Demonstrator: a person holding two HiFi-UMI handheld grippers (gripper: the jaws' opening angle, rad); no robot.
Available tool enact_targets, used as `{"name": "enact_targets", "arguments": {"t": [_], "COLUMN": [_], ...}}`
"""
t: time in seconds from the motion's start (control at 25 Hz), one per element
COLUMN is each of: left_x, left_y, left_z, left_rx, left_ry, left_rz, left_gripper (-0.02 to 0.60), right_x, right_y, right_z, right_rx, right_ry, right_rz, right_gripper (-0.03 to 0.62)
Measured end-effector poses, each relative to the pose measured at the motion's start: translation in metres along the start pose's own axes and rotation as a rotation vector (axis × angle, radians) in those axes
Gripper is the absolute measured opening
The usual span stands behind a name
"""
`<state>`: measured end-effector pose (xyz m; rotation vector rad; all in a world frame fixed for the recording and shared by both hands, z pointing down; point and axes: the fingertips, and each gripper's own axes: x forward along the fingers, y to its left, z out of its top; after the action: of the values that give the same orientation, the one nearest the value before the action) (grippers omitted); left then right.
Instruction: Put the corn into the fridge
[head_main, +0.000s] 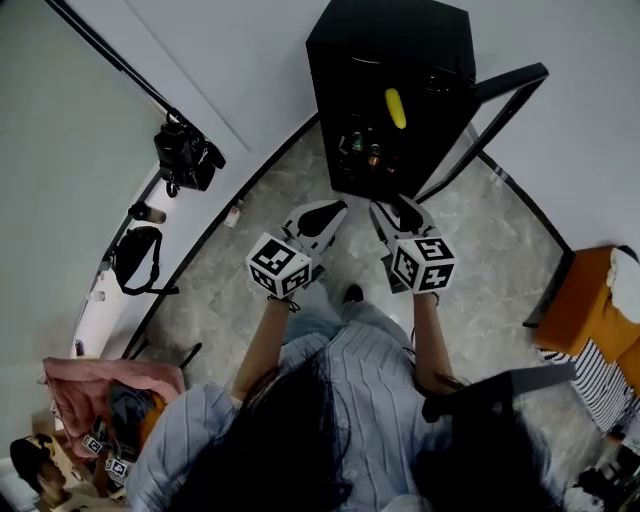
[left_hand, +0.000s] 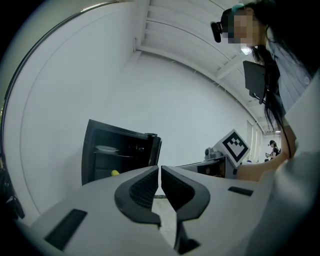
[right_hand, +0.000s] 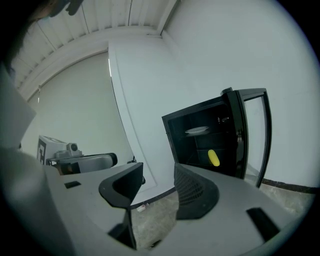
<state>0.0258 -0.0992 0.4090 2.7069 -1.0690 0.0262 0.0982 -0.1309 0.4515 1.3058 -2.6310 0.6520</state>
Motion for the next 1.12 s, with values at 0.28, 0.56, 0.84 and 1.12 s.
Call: {"name": "enact_targets", "arguments": {"t": [0.28, 0.56, 0.84, 1.12], "left_x": [-0.016, -0.057, -0.121, -0.174], "left_y": [0.000, 0.008, 0.010, 0.003], "left_z": [-0.002, -0.005, -0.007, -0.035], "left_rx": [0.018, 0.053, 0.047, 0.013], "left_ry": [0.046, 0.088, 0.069, 0.085], "left_rz": [-0.010, -0.033, -0.080, -0.133], "left_gripper": [0.009, 0.009, 0.008, 0.008], "right_x": [0.003, 0.003, -0.005, -0.021], "right_y": [0.009, 0.040, 0.109, 0.168], "right_z": [0.001, 0.003, -0.021, -0.057], "right_rx": [0.002, 0.001, 0.013, 0.018], "right_ry": [-0.013, -0.050, -0.058, -0.037], "right_rz": [-0.024, -0.073, -0.100, -0.132], "right_gripper": [0.190, 0.170, 0.146, 0.137]}}
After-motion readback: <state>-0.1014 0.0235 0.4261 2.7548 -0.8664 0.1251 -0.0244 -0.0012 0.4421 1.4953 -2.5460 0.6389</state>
